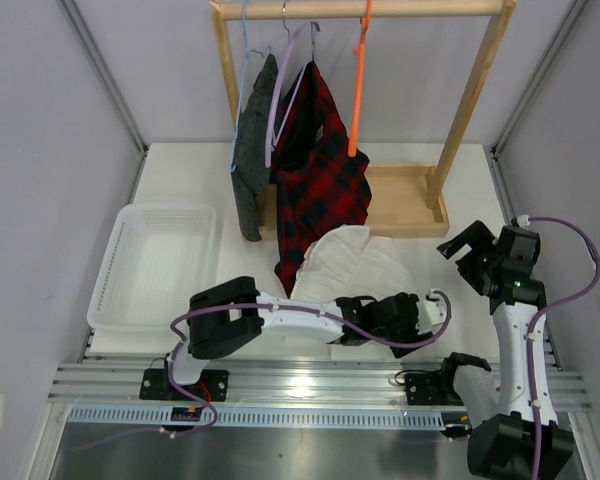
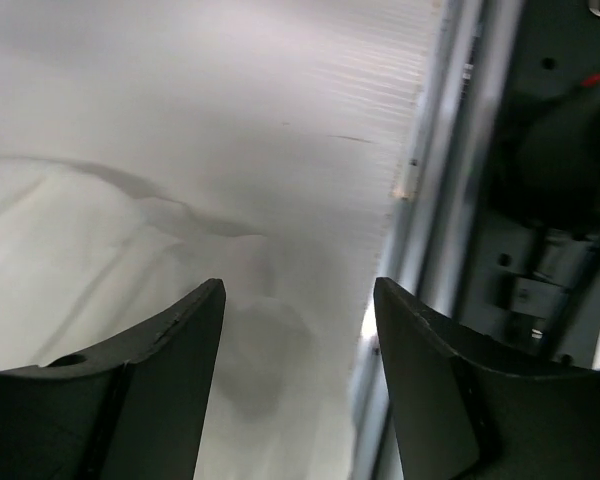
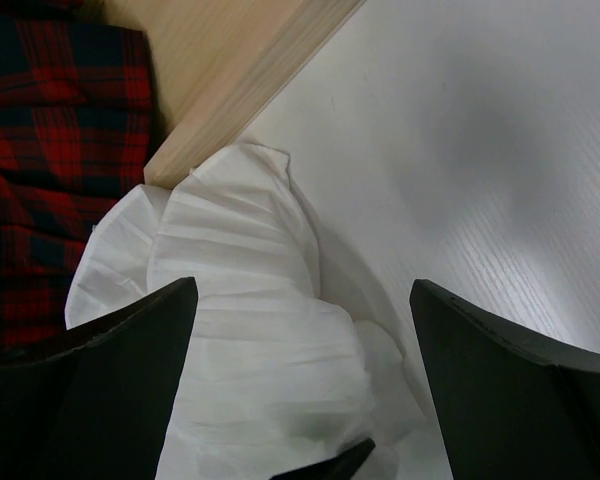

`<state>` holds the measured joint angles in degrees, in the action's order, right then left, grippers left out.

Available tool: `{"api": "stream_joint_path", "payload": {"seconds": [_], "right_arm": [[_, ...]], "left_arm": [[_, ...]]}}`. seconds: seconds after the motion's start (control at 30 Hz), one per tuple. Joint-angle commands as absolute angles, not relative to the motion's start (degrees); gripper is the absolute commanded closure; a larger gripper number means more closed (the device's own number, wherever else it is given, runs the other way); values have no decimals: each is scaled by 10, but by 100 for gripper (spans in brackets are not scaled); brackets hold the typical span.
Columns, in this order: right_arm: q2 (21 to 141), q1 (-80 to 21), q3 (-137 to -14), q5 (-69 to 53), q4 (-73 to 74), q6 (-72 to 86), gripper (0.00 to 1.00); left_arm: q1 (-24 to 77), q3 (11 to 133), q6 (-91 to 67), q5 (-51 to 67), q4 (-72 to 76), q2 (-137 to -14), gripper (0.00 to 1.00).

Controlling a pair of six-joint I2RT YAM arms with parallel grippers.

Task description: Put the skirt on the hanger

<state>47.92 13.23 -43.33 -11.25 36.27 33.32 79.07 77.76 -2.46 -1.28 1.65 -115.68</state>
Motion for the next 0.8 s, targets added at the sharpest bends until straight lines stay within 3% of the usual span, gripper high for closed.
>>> {"api": "stream_joint_path", "payload": {"seconds": [0.0, 0.33, 0.77], "right_arm": [[470, 140, -454, -136, 365, 321, 6], [462, 141, -453, -134, 366, 316, 6], [460, 142, -452, -128, 366, 310, 6]], "left_arm": [[780, 784, 5, -32, 48, -1151, 34], [791, 752, 81, -86, 47, -1144, 40], [845, 712, 143, -119, 142, -1103, 37]]}}
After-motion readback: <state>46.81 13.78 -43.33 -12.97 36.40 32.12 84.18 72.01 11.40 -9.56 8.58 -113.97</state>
